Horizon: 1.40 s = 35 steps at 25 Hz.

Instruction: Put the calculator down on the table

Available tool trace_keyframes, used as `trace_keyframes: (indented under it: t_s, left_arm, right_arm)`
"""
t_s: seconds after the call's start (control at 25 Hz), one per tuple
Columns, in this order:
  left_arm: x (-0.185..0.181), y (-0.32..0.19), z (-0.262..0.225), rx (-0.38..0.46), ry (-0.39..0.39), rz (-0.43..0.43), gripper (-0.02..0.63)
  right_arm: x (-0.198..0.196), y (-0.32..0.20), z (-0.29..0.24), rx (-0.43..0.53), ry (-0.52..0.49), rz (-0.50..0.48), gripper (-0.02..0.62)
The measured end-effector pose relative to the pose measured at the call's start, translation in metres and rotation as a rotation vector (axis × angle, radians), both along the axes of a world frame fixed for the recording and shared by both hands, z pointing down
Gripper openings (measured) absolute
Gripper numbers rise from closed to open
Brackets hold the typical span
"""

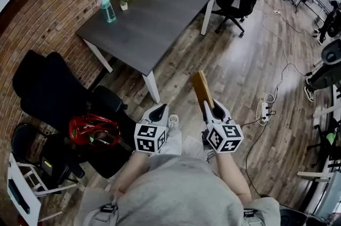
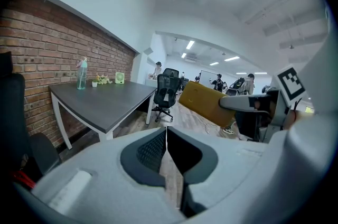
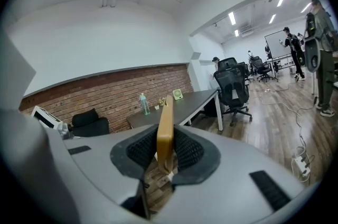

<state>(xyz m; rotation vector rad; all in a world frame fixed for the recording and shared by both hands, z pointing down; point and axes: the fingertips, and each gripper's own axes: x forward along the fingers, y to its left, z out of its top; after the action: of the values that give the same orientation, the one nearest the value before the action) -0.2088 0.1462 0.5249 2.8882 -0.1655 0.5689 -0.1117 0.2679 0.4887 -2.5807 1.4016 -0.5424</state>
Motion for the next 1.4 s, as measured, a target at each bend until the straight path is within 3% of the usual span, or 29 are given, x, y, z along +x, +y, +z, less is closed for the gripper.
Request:
trace_keyframes:
  t_s: [0.76,1.4]
  left_arm:
    - [0.143,-0.106,-0.01,-0.013,-0.009,0.032,0.018]
    - [0.243,-0.189,-0.015,-0.01,0.006,0.057,0.018]
  right_arm:
    - [0.142,-0.105,-0.018,-0.017,0.008,0.013,0.084]
    - [0.234,-0.193,-0.024,-0.019,0.026,0.003,0.083]
